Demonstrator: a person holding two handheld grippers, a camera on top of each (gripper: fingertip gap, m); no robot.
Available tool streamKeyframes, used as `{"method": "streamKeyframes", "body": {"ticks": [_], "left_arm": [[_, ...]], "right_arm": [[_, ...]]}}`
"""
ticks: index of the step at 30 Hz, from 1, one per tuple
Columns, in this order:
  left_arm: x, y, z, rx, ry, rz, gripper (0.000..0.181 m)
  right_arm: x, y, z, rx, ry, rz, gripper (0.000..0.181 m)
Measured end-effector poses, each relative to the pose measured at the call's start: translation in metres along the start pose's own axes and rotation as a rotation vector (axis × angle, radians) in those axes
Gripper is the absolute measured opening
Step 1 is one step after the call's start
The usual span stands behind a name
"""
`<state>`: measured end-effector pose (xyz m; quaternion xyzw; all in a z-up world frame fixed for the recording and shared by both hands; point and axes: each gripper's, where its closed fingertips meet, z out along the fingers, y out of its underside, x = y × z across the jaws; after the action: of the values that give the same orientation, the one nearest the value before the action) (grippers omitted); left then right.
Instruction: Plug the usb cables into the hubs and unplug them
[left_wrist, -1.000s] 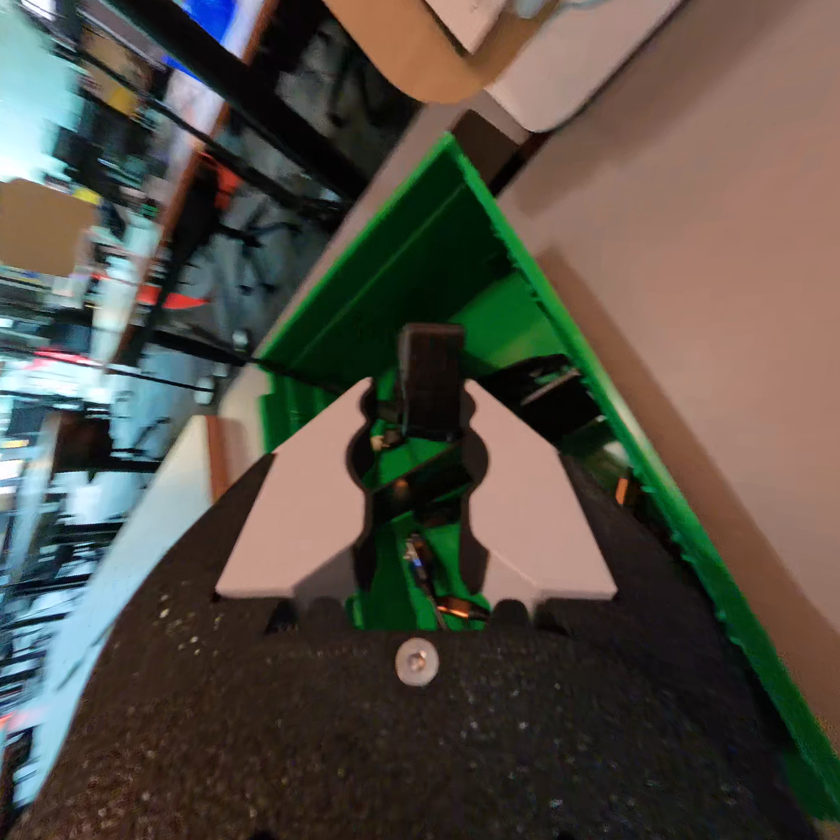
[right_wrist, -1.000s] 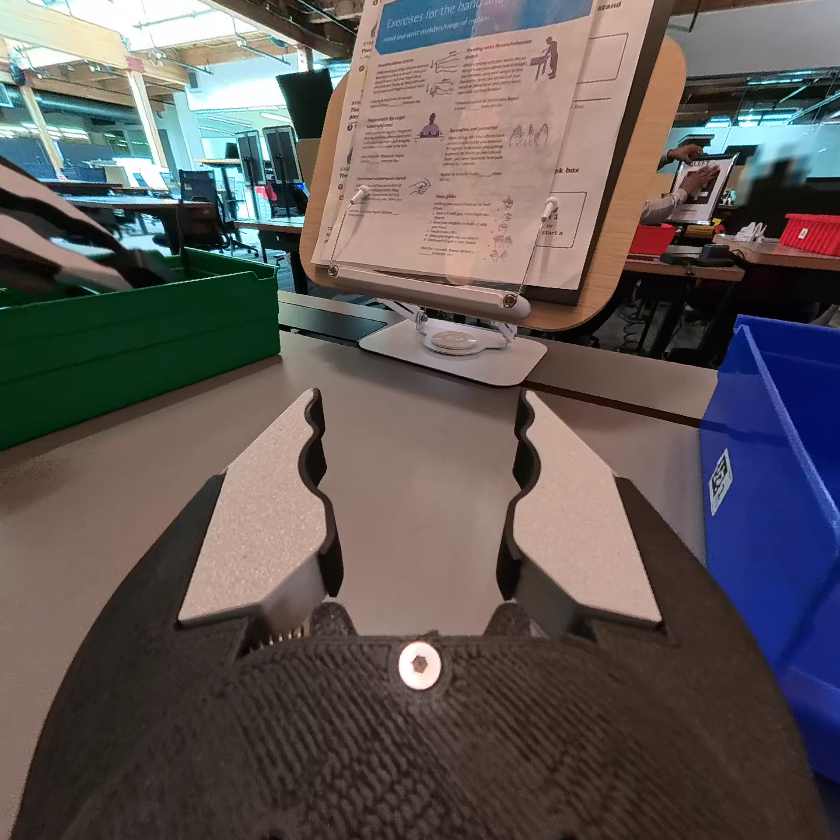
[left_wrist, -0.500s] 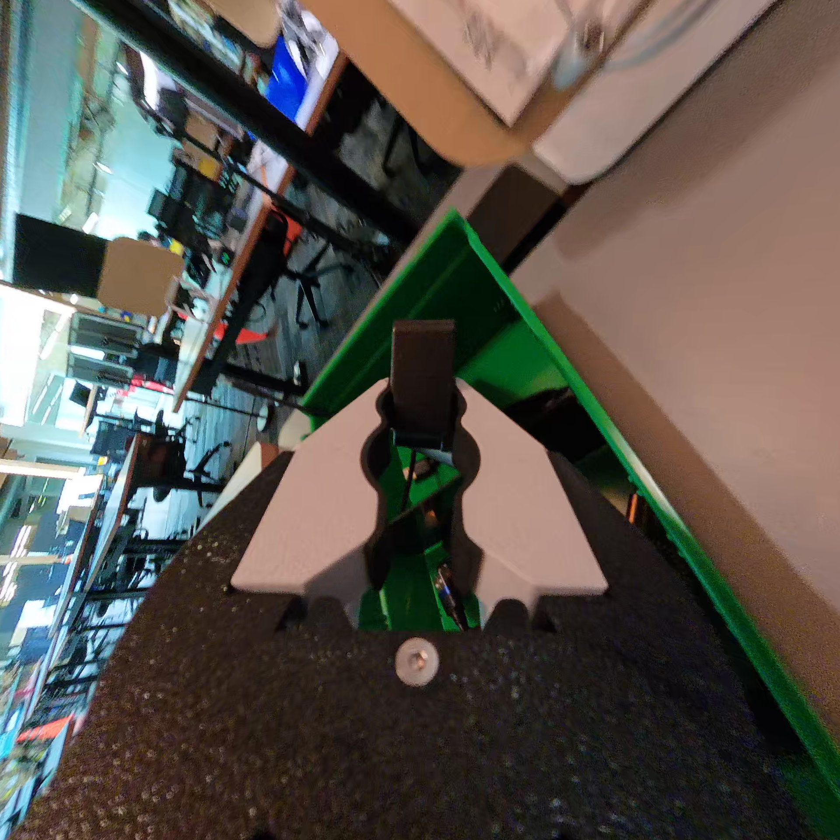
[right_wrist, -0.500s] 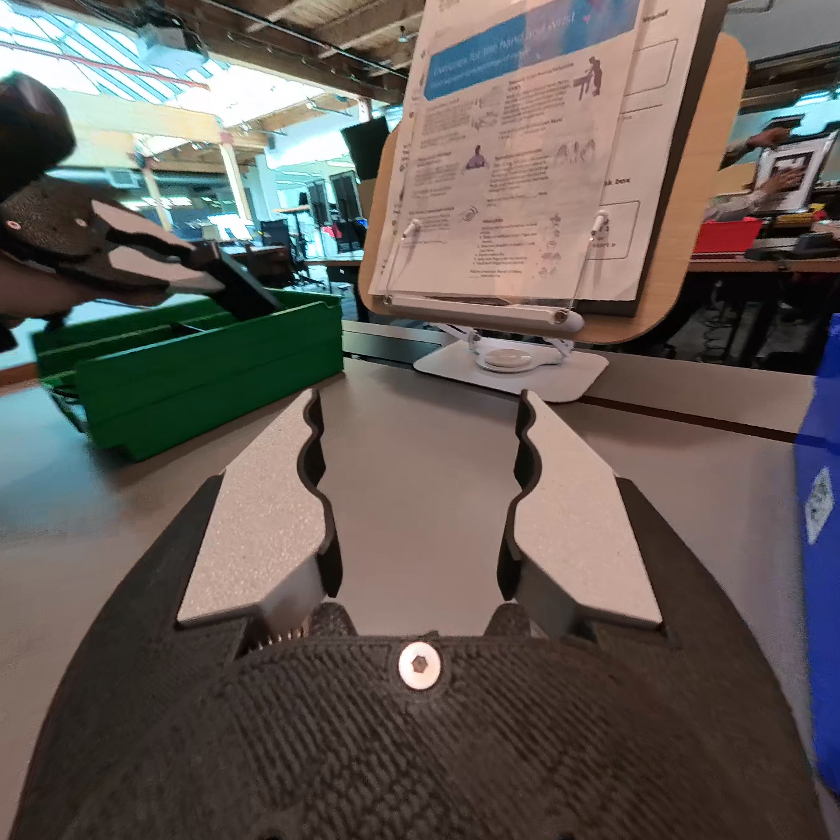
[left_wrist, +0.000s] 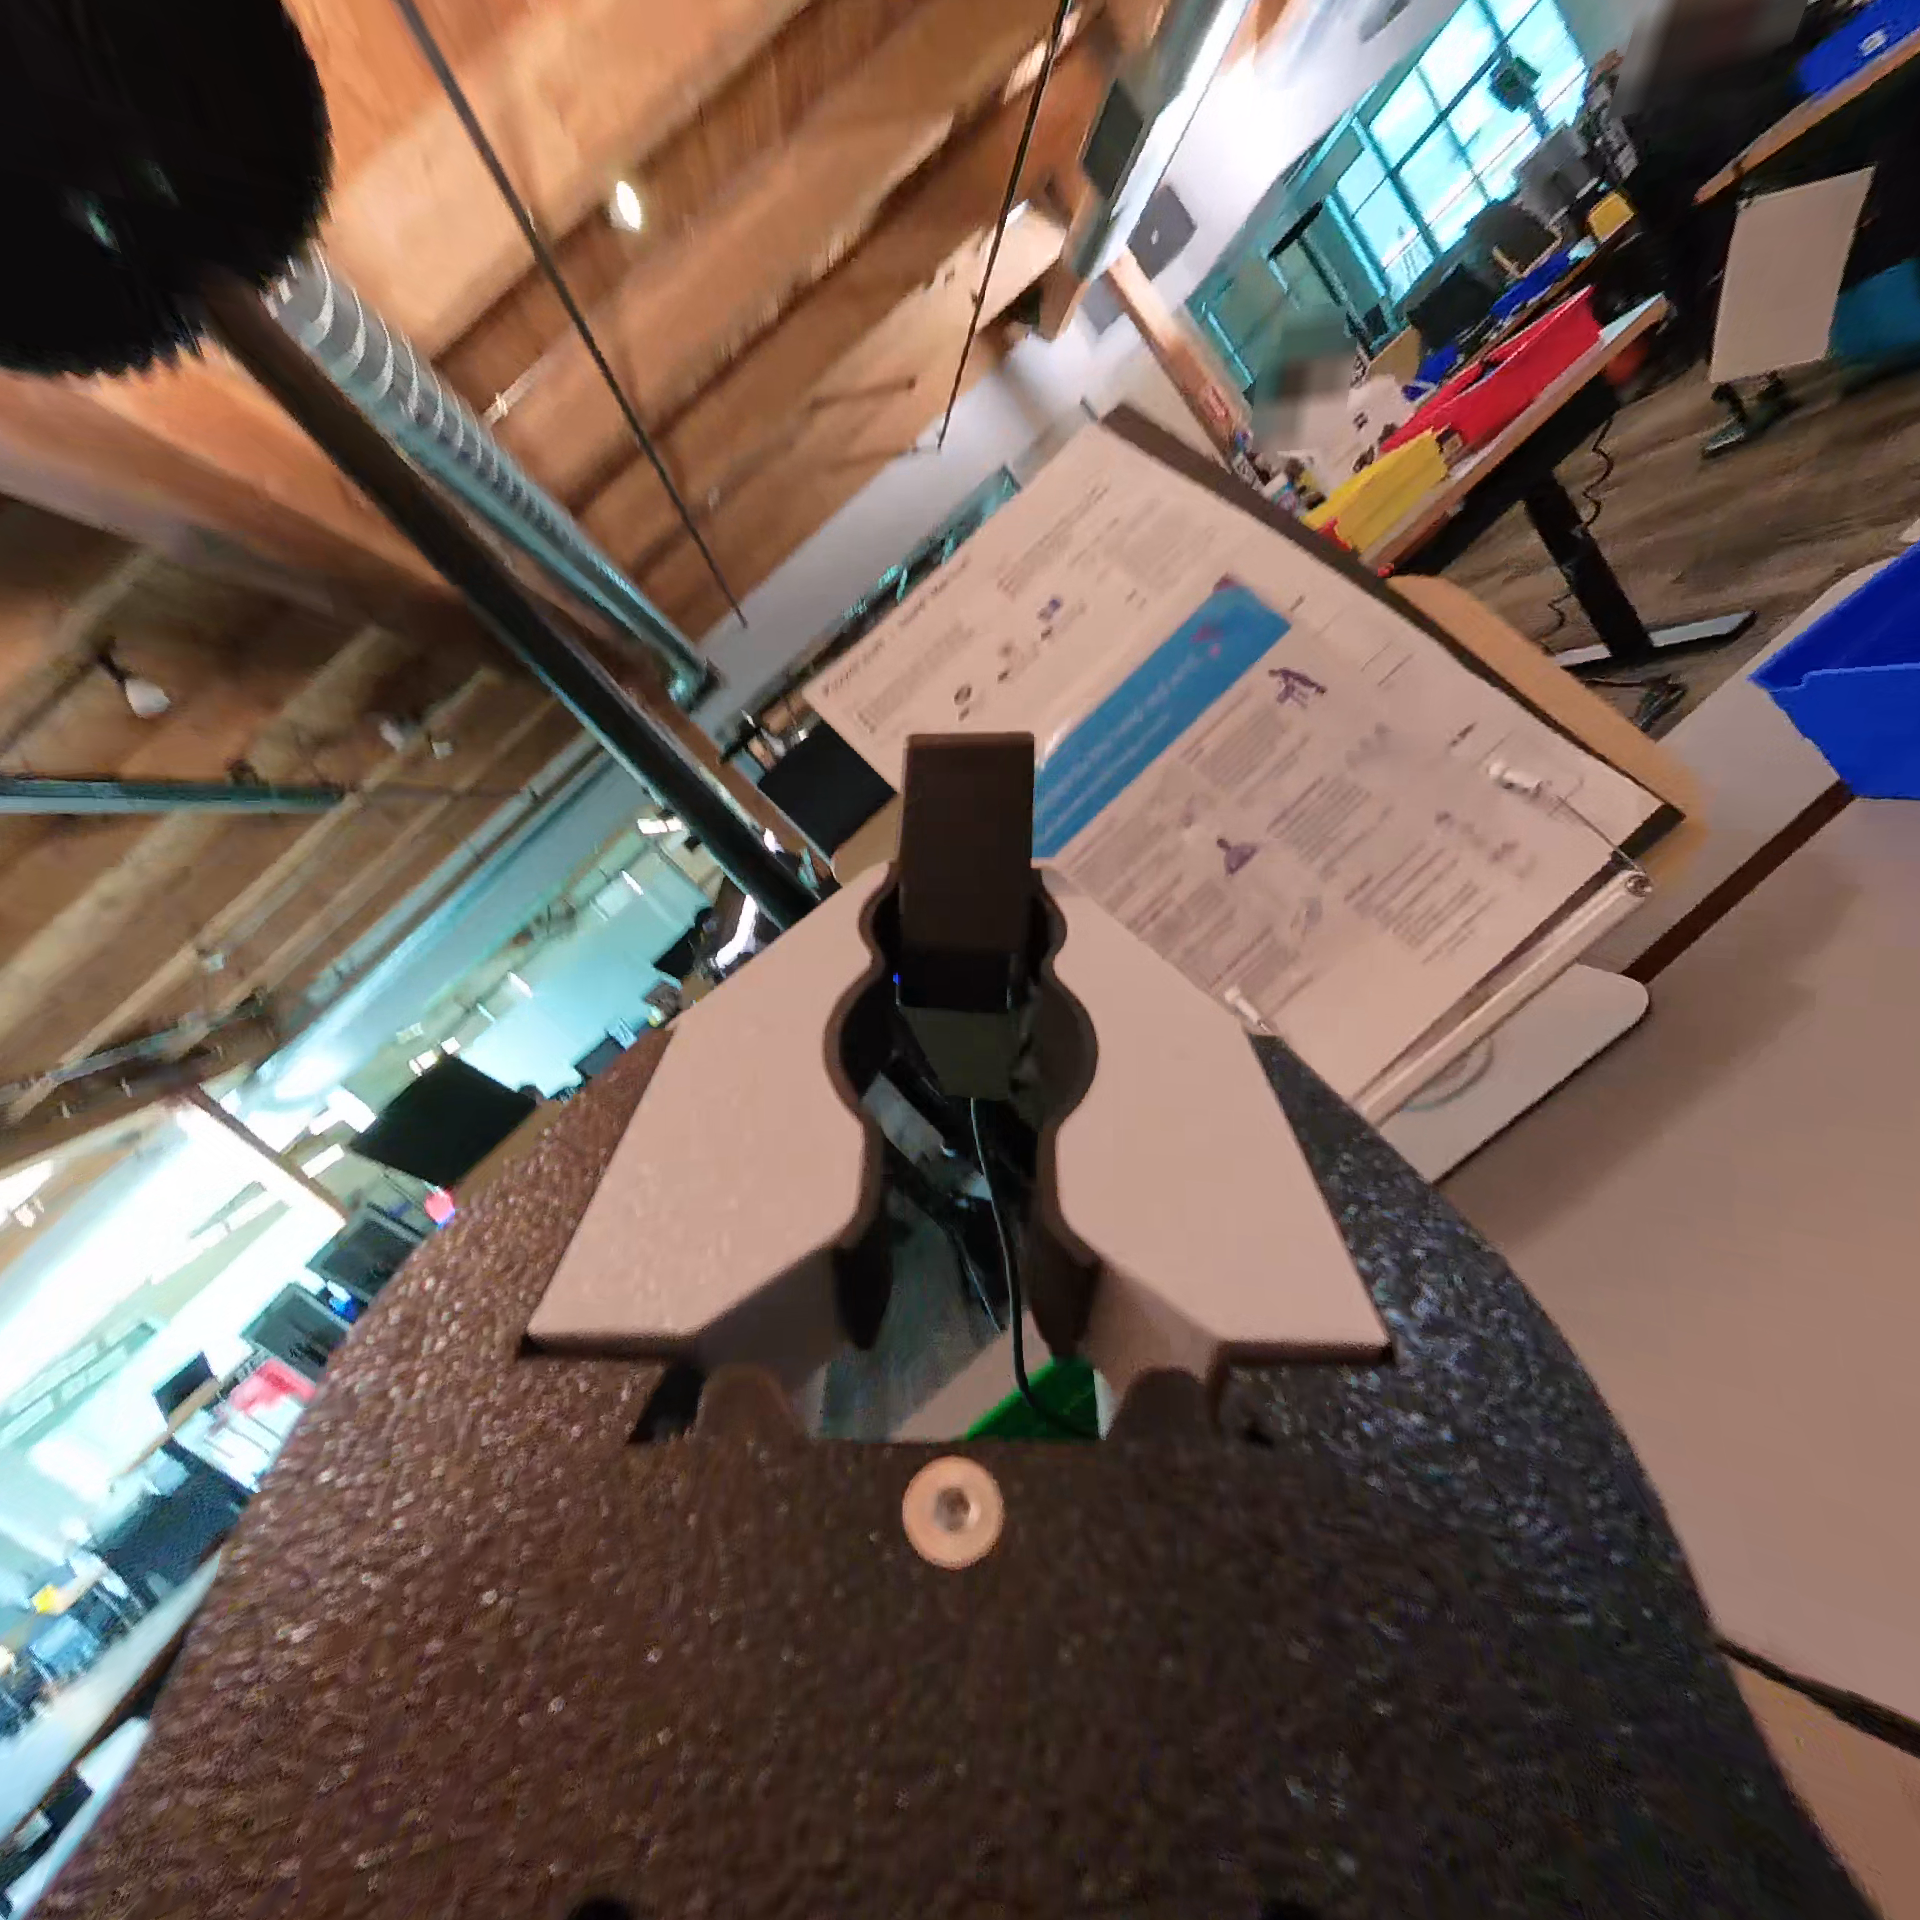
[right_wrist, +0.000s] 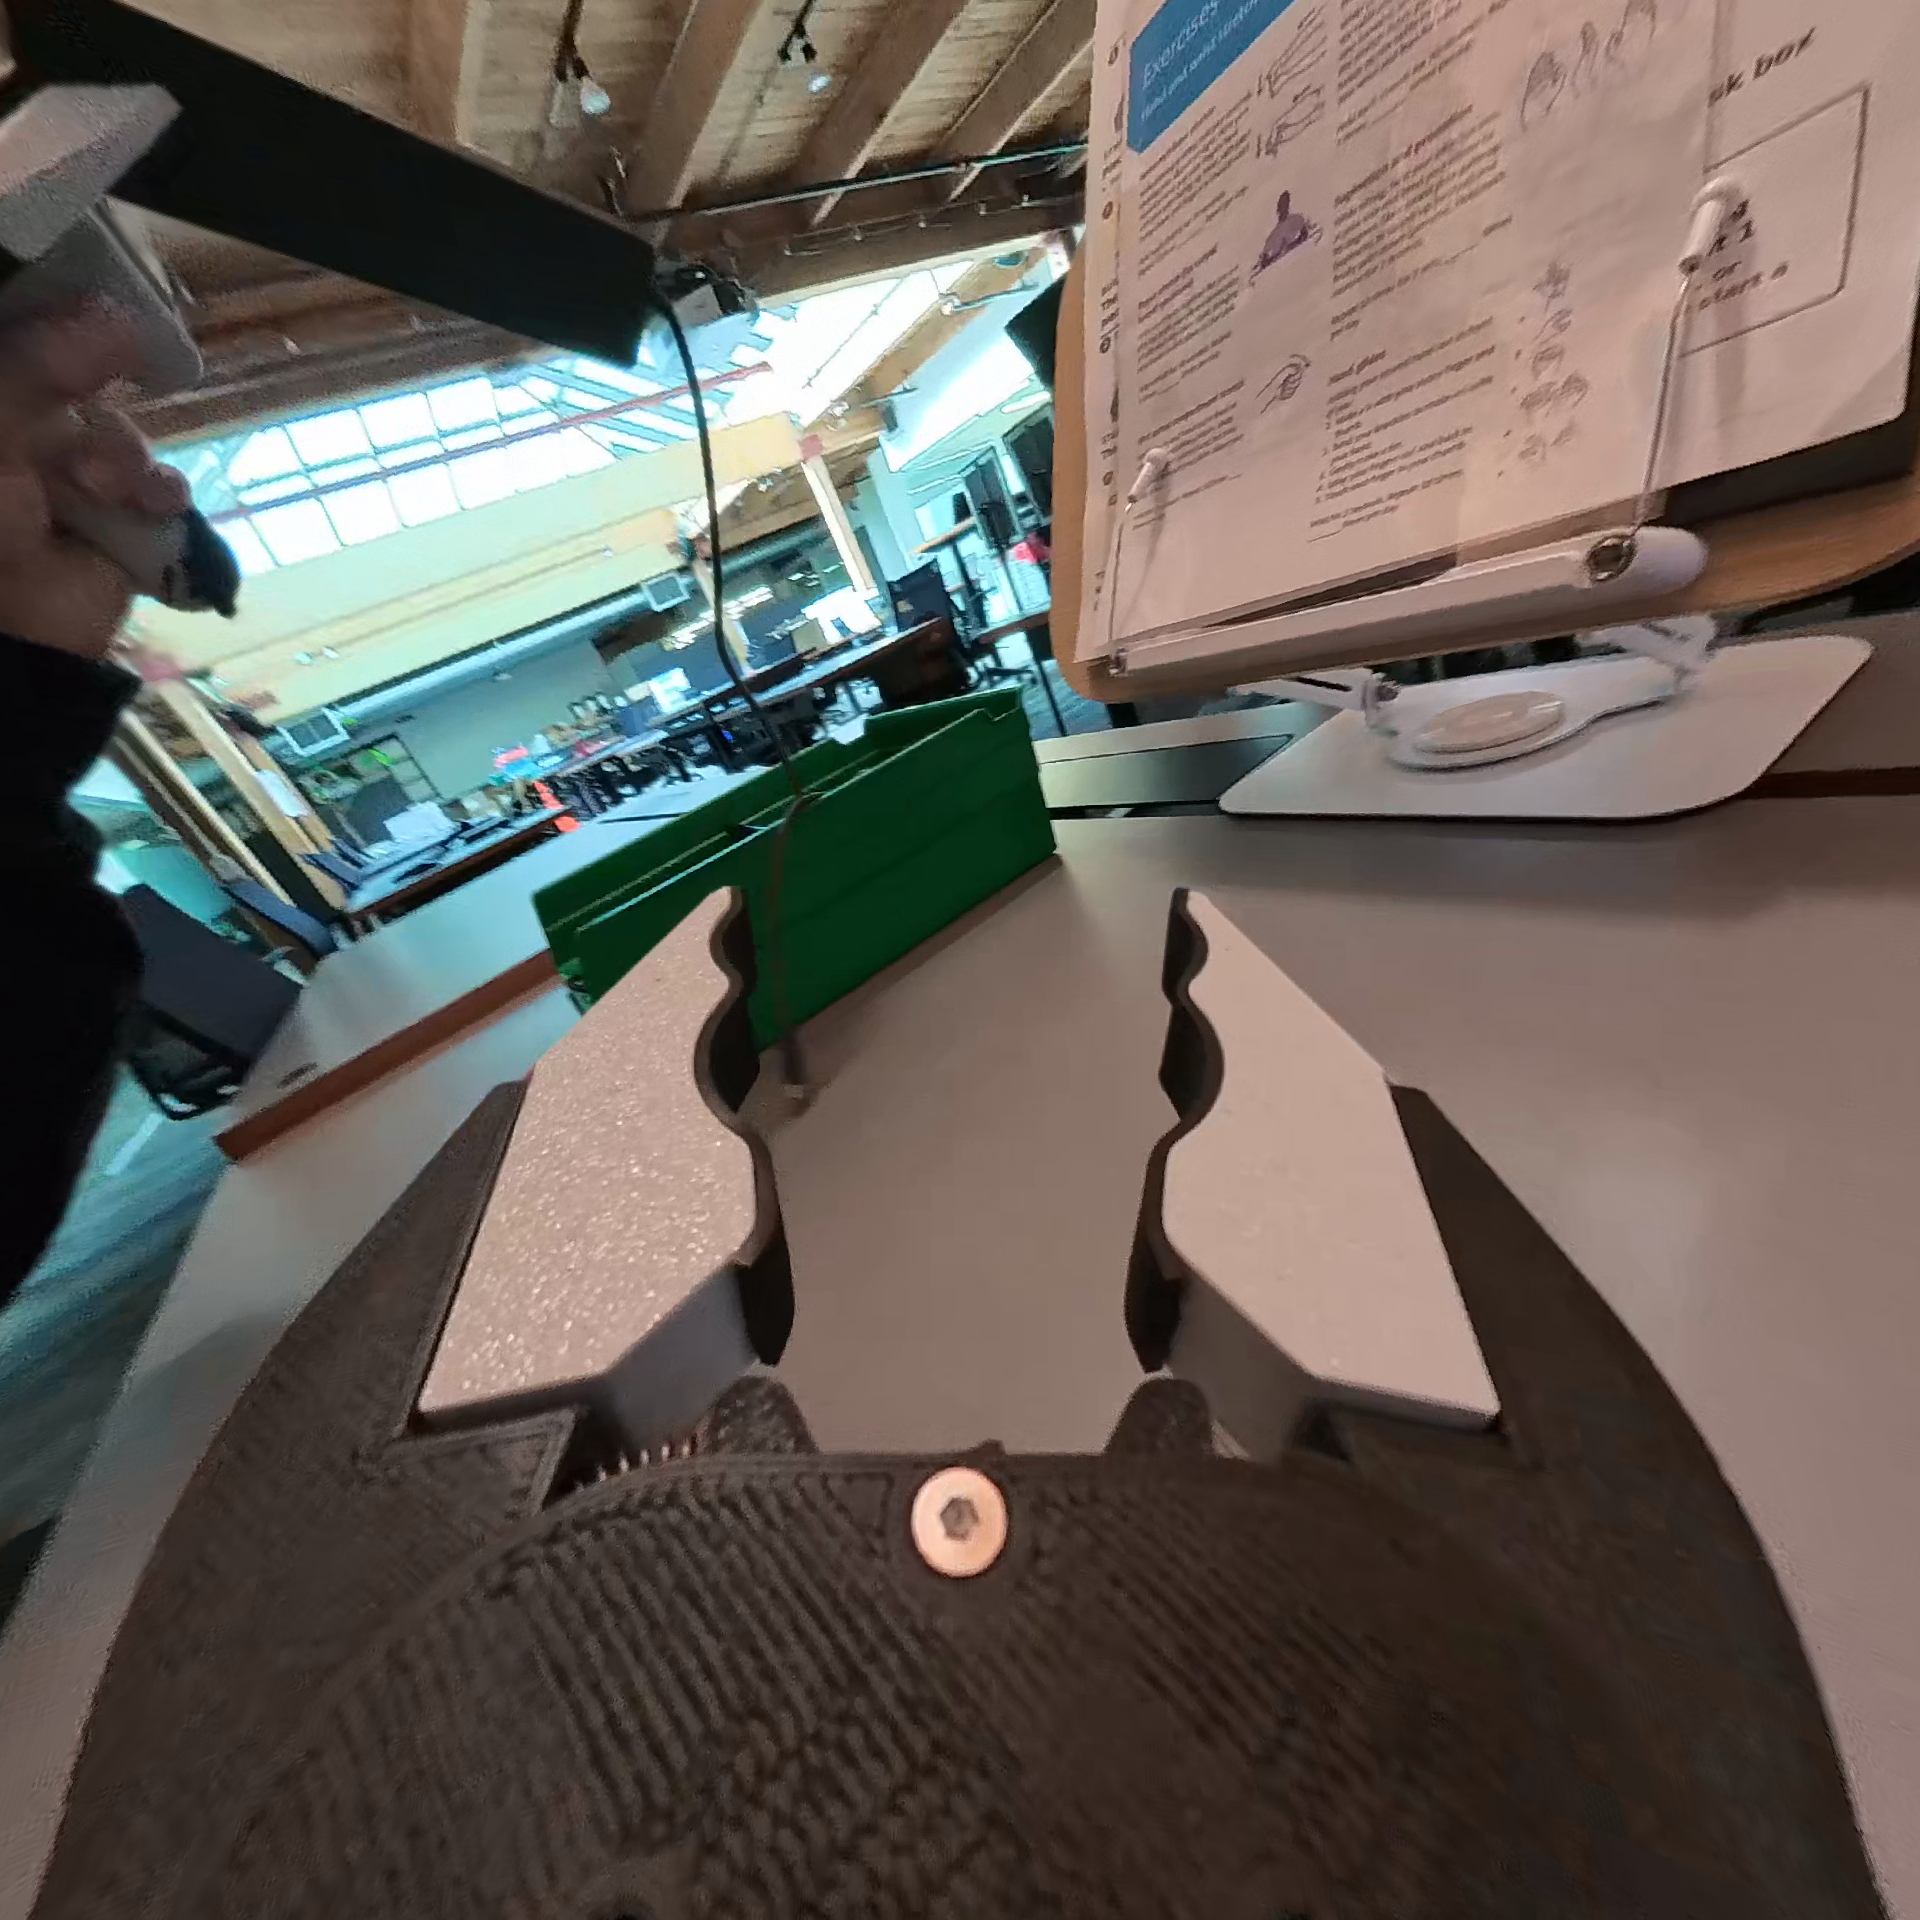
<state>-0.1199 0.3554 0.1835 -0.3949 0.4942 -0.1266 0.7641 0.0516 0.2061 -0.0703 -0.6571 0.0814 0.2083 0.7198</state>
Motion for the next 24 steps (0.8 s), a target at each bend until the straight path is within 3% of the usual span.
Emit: {"method": "streamKeyframes", "body": {"ticks": [3,5,9,11,16,20,24], "left_arm": [[0.004,-0.017,-0.007,0.049,-0.067,0.159,0.020],[-0.001,-0.011,-0.006,-0.022,-0.141,0.291,0.021],[-0.027,-0.010,-0.013,-0.074,-0.308,0.407,0.021],[-0.034,-0.026,-0.019,-0.020,-0.330,0.406,0.021],[-0.017,-0.077,-0.033,0.178,-0.188,0.260,0.020],[0.012,-0.116,-0.043,0.327,-0.027,0.195,0.021],[0.073,-0.157,-0.061,0.517,0.183,0.378,0.020]], "right_arm": [[-0.004,0.005,0.002,-0.019,-0.050,0.060,0.080],[-0.003,0.009,0.003,-0.037,-0.049,0.068,0.081],[-0.001,0.013,0.003,-0.053,-0.038,0.048,0.083],[0.000,0.012,0.003,-0.046,-0.042,0.055,0.083],[-0.011,0.006,0.003,-0.026,-0.118,0.138,0.082],[-0.054,-0.010,-0.001,-0.005,-0.319,0.331,0.084],[-0.117,-0.054,-0.016,0.050,-0.576,0.596,0.082]]}}
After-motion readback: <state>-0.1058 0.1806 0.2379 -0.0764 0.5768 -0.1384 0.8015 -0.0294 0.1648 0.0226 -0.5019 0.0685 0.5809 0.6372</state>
